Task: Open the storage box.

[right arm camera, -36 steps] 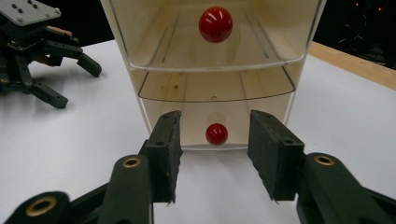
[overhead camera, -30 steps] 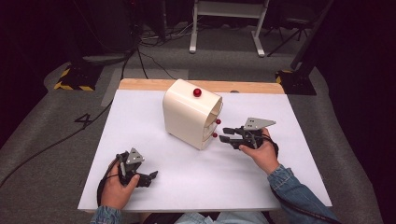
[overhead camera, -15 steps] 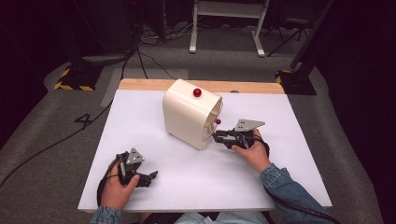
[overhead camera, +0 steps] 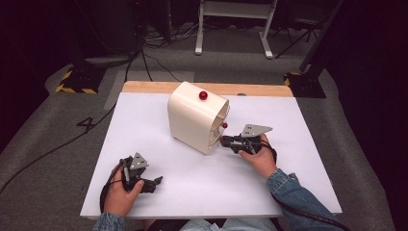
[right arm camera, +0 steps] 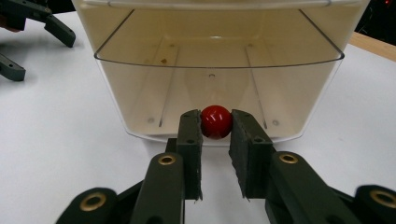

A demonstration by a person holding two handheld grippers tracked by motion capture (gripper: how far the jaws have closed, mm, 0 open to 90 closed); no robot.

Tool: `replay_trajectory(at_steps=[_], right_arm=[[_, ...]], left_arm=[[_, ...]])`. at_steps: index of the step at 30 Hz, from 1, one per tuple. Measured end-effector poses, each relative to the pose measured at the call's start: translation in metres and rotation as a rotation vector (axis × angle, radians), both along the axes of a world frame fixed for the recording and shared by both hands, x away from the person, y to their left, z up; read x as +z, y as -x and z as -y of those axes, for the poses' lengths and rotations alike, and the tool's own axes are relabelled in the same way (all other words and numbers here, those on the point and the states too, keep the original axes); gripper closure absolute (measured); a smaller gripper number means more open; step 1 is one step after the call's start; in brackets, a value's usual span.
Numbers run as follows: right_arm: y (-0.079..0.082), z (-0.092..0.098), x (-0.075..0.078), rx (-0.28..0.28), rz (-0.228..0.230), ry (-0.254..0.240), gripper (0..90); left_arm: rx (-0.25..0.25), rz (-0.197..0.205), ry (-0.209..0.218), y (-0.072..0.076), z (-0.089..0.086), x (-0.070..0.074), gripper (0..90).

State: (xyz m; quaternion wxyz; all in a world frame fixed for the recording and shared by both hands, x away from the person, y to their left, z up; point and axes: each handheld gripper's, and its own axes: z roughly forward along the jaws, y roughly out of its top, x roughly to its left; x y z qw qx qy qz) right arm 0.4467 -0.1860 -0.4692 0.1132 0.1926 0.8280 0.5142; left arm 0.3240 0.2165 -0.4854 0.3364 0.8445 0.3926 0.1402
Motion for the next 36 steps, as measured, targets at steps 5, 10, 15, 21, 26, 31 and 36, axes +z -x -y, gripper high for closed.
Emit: replay_trajectory(at_steps=[5, 10, 15, 21, 26, 31, 36], right_arm=[[0.003, 0.005, 0.002, -0.005, -0.002, 0.004, 74.6], [0.011, 0.017, 0.005, -0.011, -0.014, 0.006, 74.6], [0.018, 0.031, 0.006, -0.015, -0.030, 0.010, 74.6], [0.027, 0.044, 0.008, -0.027, -0.036, 0.021, 74.6], [0.034, 0.052, 0.008, -0.036, -0.041, 0.026, 74.6], [0.037, 0.058, 0.008, -0.044, -0.046, 0.026, 74.6], [0.038, 0.059, 0.006, -0.043, -0.043, 0.038, 74.1]], left_arm=[[0.000, -0.003, -0.001, 0.000, 0.000, 0.000, 9.0], [-0.001, 0.000, -0.002, 0.000, 0.000, 0.000, 9.0], [-0.001, 0.001, -0.002, 0.000, 0.000, 0.000, 9.0], [-0.004, 0.000, -0.005, -0.001, 0.000, 0.000, 9.0], [-0.002, -0.002, -0.007, 0.000, 0.000, 0.000, 9.0], [0.000, -0.003, -0.006, -0.001, 0.000, 0.001, 9.0], [0.002, -0.003, -0.005, -0.001, 0.000, 0.001, 8.9]])
